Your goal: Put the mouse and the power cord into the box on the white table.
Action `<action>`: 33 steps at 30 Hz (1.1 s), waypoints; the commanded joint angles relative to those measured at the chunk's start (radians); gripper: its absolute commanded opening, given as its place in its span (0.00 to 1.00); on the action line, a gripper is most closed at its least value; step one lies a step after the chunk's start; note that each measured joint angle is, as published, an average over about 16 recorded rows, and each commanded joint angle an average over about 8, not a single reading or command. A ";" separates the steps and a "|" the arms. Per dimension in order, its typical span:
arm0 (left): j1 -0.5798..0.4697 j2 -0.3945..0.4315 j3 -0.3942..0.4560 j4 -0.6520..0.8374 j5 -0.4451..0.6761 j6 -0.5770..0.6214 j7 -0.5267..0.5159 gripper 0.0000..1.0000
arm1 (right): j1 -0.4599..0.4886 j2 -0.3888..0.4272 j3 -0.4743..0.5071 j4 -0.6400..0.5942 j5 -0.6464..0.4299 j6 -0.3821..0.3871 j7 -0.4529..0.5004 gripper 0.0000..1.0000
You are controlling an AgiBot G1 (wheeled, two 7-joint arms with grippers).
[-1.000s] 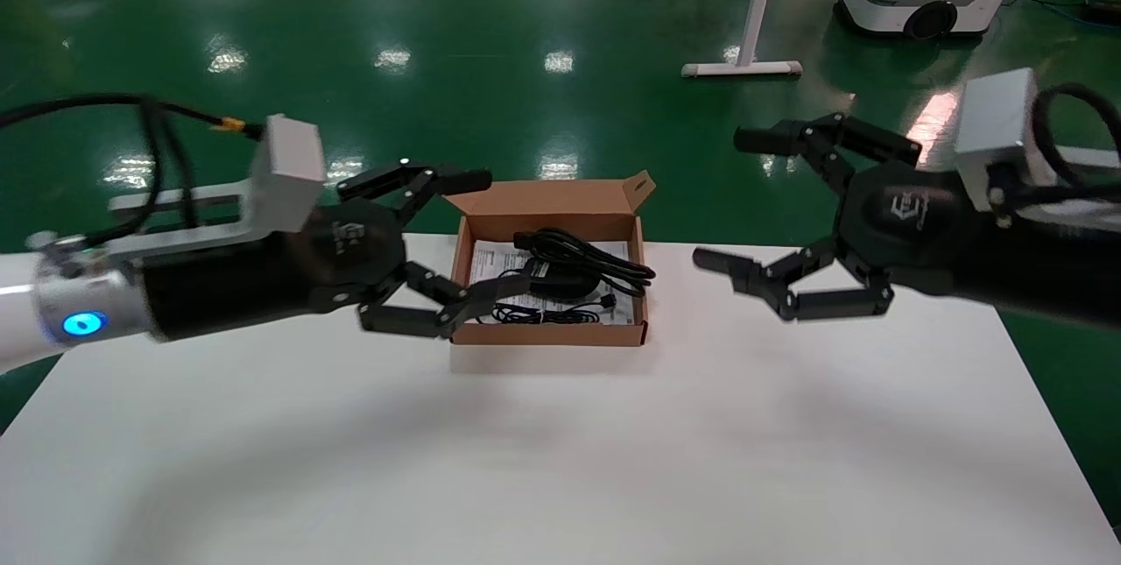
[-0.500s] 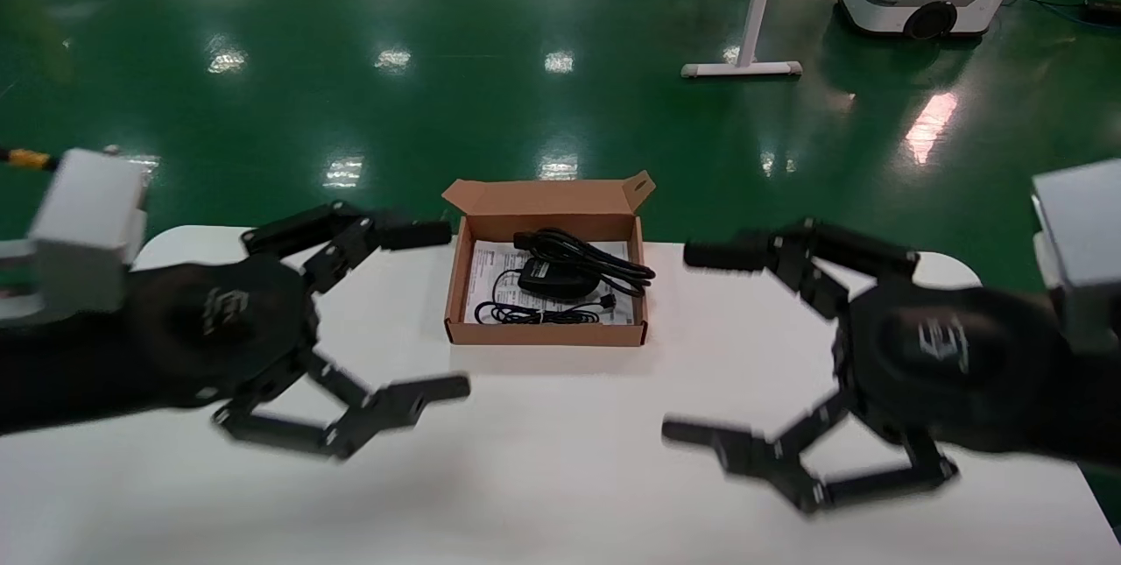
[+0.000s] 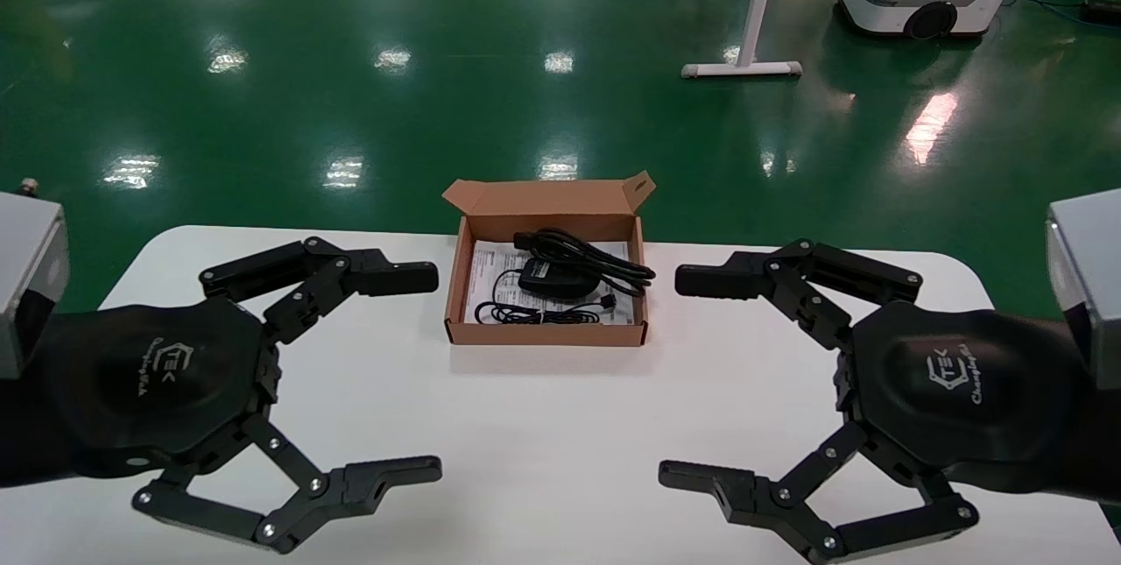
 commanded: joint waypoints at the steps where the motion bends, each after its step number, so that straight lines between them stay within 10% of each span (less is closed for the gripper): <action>1: -0.002 0.003 0.002 0.005 0.002 -0.002 0.002 1.00 | 0.002 -0.001 -0.001 -0.003 -0.001 0.000 -0.001 1.00; 33: -0.016 0.016 0.014 0.027 0.015 -0.013 0.010 1.00 | 0.009 -0.003 -0.004 -0.016 -0.007 0.003 -0.004 1.00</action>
